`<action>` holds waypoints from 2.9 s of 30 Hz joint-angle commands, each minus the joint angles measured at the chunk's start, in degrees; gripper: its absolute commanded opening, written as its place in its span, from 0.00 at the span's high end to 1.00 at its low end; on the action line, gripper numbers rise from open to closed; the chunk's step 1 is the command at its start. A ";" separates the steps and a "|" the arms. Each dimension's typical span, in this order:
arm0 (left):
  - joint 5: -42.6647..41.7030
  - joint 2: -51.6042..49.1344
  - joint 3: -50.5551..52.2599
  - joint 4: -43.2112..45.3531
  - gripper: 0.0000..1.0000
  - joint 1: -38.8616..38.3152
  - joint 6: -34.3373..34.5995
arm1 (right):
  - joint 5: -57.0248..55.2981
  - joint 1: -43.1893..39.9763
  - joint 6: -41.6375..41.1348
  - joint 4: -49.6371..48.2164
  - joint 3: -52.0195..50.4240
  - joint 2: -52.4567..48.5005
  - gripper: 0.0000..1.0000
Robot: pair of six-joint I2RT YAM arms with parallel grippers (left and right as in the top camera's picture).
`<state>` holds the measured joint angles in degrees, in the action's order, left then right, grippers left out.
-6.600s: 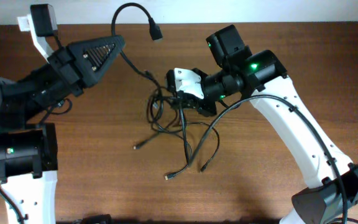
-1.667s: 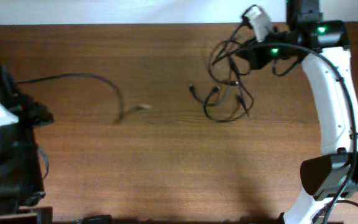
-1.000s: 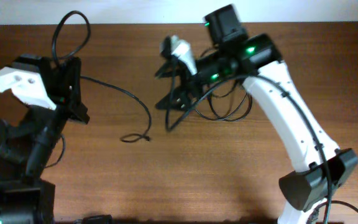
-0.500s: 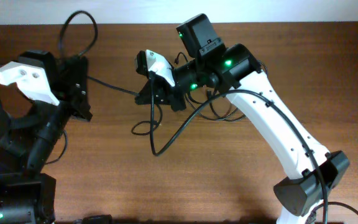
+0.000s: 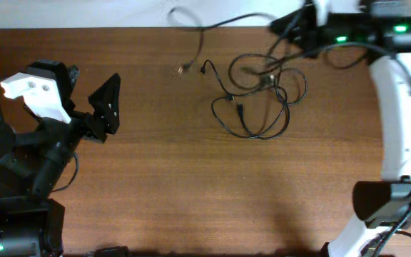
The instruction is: Untangle cables
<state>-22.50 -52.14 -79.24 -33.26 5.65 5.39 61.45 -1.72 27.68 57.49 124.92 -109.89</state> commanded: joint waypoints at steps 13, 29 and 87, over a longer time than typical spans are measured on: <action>-1.03 -2.80 -0.31 -1.62 0.27 0.13 1.92 | -37.92 -44.98 -10.93 3.45 1.38 1.79 0.96; -6.49 -3.61 -0.31 -4.20 0.05 0.13 1.88 | -11.52 -45.38 -9.55 9.68 1.36 1.51 0.09; -5.57 -4.98 -0.31 -11.43 0.01 0.13 1.86 | -37.48 20.94 -22.88 -32.85 -45.90 30.10 0.96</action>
<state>-28.49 -56.55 -79.24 -44.80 5.65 7.35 28.32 18.85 3.68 25.02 77.56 -82.74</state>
